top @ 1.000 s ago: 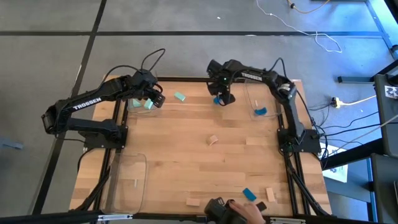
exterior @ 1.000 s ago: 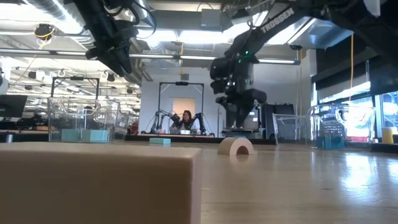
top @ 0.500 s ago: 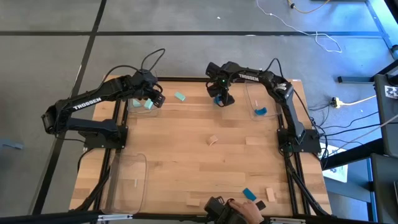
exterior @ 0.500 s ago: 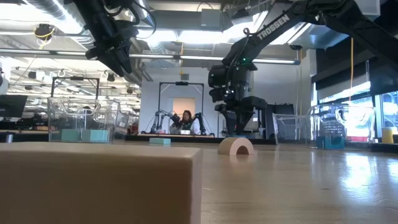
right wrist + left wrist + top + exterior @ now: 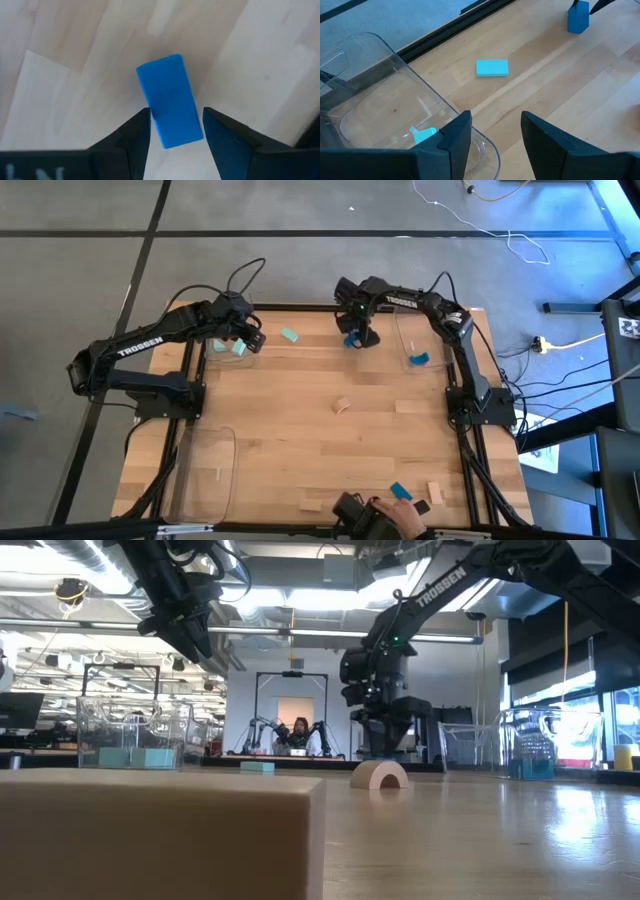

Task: Sort & place blocks by color
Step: Put the top blue block into the top right transparent bin

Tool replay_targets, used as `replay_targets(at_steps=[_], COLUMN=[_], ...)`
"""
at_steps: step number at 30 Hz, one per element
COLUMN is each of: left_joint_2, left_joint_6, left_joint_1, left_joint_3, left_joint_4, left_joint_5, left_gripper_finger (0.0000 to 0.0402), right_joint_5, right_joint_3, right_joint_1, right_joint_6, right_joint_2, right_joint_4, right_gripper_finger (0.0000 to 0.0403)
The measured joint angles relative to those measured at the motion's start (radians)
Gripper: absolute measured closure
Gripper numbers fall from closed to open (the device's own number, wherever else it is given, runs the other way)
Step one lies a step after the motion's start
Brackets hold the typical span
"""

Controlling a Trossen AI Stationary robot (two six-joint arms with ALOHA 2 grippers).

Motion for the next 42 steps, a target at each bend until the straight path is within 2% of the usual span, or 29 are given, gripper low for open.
replay_targets(at_steps=[4, 12, 15, 18, 20, 30, 35, 42], left_joint_2=[0.000, 0.000, 0.000, 0.000, 0.000, 0.000, 0.000, 0.000], left_joint_6=[0.000, 0.000, 0.000, 0.000, 0.000, 0.010, 0.011, 0.011], left_joint_1=[0.000, 0.000, 0.000, 0.000, 0.000, 0.000, 0.000, 0.000], left_joint_3=[0.000, 0.000, 0.000, 0.000, 0.000, 0.000, 0.000, 0.000], left_joint_4=[0.000, 0.000, 0.000, 0.000, 0.000, 0.000, 0.000, 0.000], left_joint_5=[0.000, 0.000, 0.001, 0.000, 0.000, 0.001, 0.001, 0.001], left_gripper_finger=[0.0238, 0.0238, 0.0238, 0.0238, 0.0238, 0.0238, 0.0238, 0.0238], right_joint_5=[0.000, -0.003, -0.007, -0.002, -0.001, -0.002, -0.083, -0.082], right_joint_3=[-0.043, -0.151, -0.156, -0.145, -0.130, 0.009, 0.106, 0.229], right_joint_1=[0.000, 0.000, 0.000, 0.000, 0.000, 0.001, -0.007, -0.038], right_joint_6=[-0.003, 0.004, 0.010, 0.076, 0.119, 0.223, 0.241, 0.292], right_joint_2=[0.000, -0.007, -0.008, -0.006, -0.002, 0.003, 0.003, 0.001], right_joint_4=[0.028, 0.210, 0.215, 0.209, 0.192, -0.037, -0.229, -0.408], right_gripper_finger=[0.0221, 0.0222, 0.0237, 0.0266, 0.0270, 0.0270, 0.0270, 0.0270])
